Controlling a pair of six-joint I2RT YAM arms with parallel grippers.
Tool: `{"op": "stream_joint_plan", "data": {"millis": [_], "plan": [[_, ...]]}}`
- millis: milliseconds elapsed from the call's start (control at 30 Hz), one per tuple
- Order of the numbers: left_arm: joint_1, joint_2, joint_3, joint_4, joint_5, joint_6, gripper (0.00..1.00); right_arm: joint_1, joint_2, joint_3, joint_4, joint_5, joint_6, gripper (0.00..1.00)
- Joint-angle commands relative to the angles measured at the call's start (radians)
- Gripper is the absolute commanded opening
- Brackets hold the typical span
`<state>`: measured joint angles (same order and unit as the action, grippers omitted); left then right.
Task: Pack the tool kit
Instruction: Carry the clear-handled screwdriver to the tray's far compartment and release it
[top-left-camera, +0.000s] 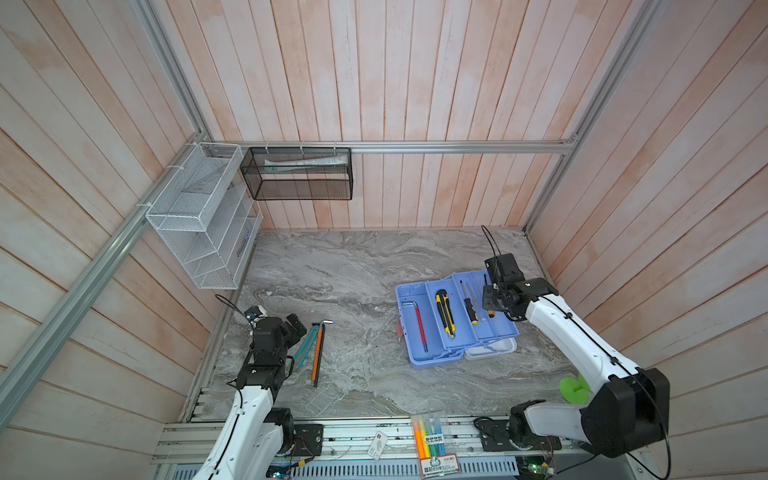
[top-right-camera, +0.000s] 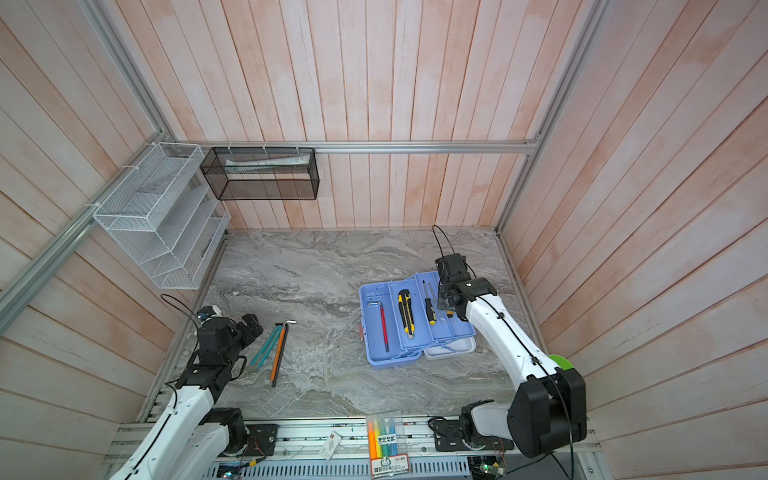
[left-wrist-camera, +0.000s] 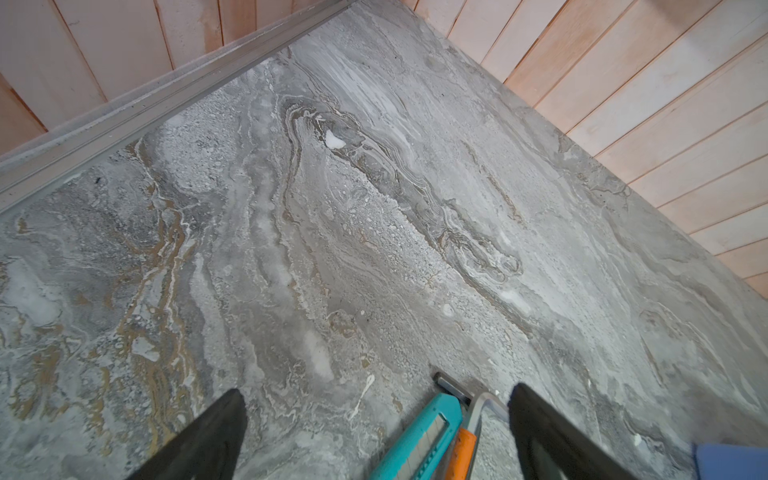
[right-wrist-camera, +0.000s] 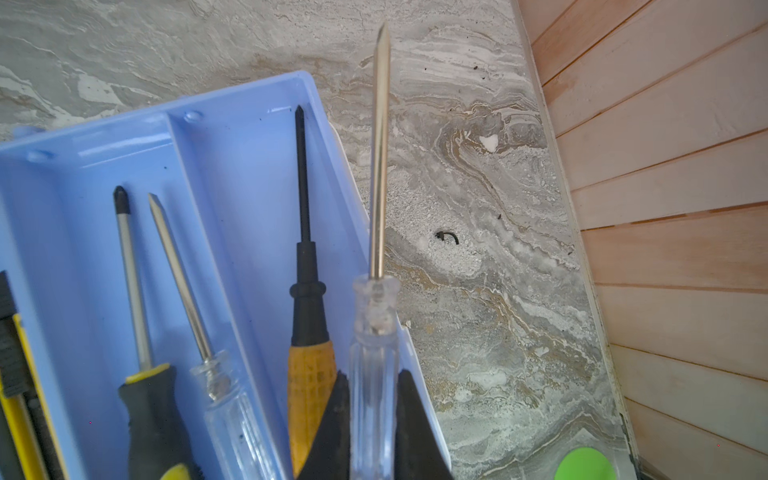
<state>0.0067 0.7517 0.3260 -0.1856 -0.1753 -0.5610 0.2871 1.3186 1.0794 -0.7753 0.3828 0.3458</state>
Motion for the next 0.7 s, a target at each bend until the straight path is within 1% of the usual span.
{"op": "stream_joint_plan", "data": {"millis": [0,100,233,300,433,600,667], "plan": [[0.005,0.01,0.017,0.018,0.014,0.007,1.0,-0.003,0.004,-0.013,-0.034,-0.01,-0.007,0.0],[0.006,0.017,0.02,0.019,0.016,0.009,1.0,-0.004,0.006,-0.008,-0.053,-0.009,-0.016,0.0],[0.006,0.018,0.019,0.019,0.015,0.008,1.0,-0.004,-0.008,-0.023,-0.041,-0.067,-0.038,0.0],[0.005,0.016,0.018,0.019,0.015,0.007,1.0,-0.004,-0.007,-0.028,-0.048,-0.071,-0.041,0.01],[0.005,0.016,0.018,0.019,0.015,0.007,1.0,-0.003,-0.004,-0.03,-0.073,-0.032,-0.029,0.17],[0.005,0.017,0.019,0.02,0.015,0.007,1.0,-0.005,-0.013,-0.003,-0.077,-0.021,-0.031,0.27],[0.006,0.018,0.019,0.019,0.015,0.007,1.0,-0.004,-0.016,0.005,-0.068,-0.016,-0.031,0.29]]}}
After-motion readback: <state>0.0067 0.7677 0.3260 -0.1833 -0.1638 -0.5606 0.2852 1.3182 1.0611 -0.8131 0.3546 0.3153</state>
